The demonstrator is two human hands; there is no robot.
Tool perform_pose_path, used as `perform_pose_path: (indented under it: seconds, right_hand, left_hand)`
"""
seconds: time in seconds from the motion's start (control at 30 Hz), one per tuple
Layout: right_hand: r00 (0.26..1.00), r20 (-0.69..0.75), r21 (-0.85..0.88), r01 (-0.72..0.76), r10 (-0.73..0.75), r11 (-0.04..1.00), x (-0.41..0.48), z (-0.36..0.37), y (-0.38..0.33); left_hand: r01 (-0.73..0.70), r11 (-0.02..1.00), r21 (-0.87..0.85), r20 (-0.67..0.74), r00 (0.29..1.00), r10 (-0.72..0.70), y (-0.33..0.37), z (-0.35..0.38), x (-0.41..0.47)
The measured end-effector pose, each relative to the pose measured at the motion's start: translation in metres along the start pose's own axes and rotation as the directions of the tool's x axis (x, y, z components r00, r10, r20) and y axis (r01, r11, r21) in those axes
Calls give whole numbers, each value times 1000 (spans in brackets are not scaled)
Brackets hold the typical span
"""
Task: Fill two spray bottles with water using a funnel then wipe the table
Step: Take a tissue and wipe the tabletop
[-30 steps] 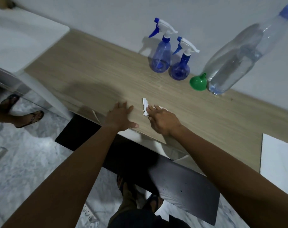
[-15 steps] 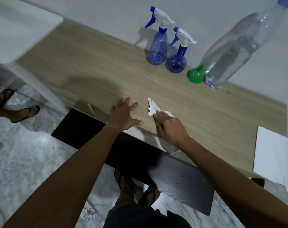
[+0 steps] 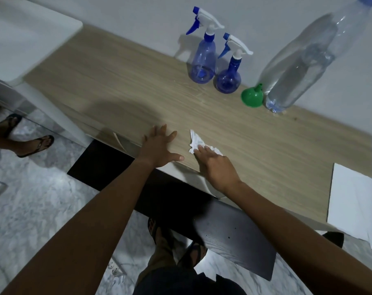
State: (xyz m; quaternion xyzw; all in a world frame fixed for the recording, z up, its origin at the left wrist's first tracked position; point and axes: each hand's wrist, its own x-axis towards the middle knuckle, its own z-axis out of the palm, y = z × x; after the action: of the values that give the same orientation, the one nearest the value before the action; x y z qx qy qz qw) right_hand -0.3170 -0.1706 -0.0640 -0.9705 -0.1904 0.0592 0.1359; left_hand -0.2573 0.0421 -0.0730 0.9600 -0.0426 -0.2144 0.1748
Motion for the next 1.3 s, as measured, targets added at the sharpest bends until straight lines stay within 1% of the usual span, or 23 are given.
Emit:
perform_pose_path:
  seconds: [0.1,0.13,0.17,0.2,0.23,0.3,0.33,0.43,0.53,0.67,0.7,0.73,0.8,0.87,0.93,1.0,1.07,1.13,1.23,1.3]
  right_hand:
    - [998,54,-98,-1,6,995,2,0,-2]
    - [999,52,-124,6,0,992,7,-2,-1]
    - [1000,21,-109,10,-8,994,13,-4,2]
    - [1000,-9,-36,-5,5,999,19,-6,6]
    - [999,-17,67,-48,49,997,26,-11,10]
    - [986,-64,248,-133,153,959,43,-24,21]
    - [975,-97,309,-162,200,937,54,-30,25]
    - [936,-224,367,-176,270,913,99,-42,33]
    - [897,-295,355,-216,328,910,143,-51,40]
    - [874,-280,363,-287,398,887,169,-54,51]
    - [880,-271,321,-299,389,899,171,-50,55]
    - [895,-264,237,-301,360,924,172,-44,58]
    - [929,-260,50,-260,264,964,171,-29,59]
    - [937,-260,-9,-244,234,970,169,-17,59]
    - [924,-277,-7,-275,263,961,170,-16,59]
    - [895,-297,49,-333,332,942,178,-24,57]
    - [871,-321,128,-350,372,928,188,-30,50]
    - [879,-302,163,-334,369,928,194,-24,39]
    - [900,-247,149,-331,359,932,189,-3,32]
    - [913,-252,133,-297,322,946,177,3,38]
  left_hand:
    - [2,1000,10,6,1000,-2,0,0,1]
    - [4,1000,25,5,1000,-4,1,-1,2]
    - [9,999,41,1,1000,-9,2,-4,3]
    - [12,998,54,-10,1000,-12,2,-8,6]
    - [11,998,63,-25,1000,-10,2,-14,10]
    - [-17,996,92,-60,998,22,0,-25,21]
    - [-34,994,99,-73,997,42,-1,-32,28]
    - [-49,996,78,-66,996,54,-8,-50,55]
    - [-65,996,56,-30,997,67,-14,-67,83]
    - [-161,985,62,-52,985,164,-14,-74,113]
    - [-177,982,65,-40,983,179,-11,-72,118]
    - [-182,980,77,-12,983,184,-8,-70,121]
    - [-170,978,122,52,985,164,-2,-65,126]
    - [-156,977,148,74,986,146,1,-63,129]
    - [-163,974,155,77,985,152,2,-64,130]
    - [-167,973,161,84,984,155,2,-66,130]
    - [-165,975,152,89,984,152,3,-68,129]
    - [-162,976,143,90,985,150,4,-69,128]
    - [-149,982,119,99,985,138,4,-70,127]
    - [-139,983,121,100,987,127,5,-69,126]
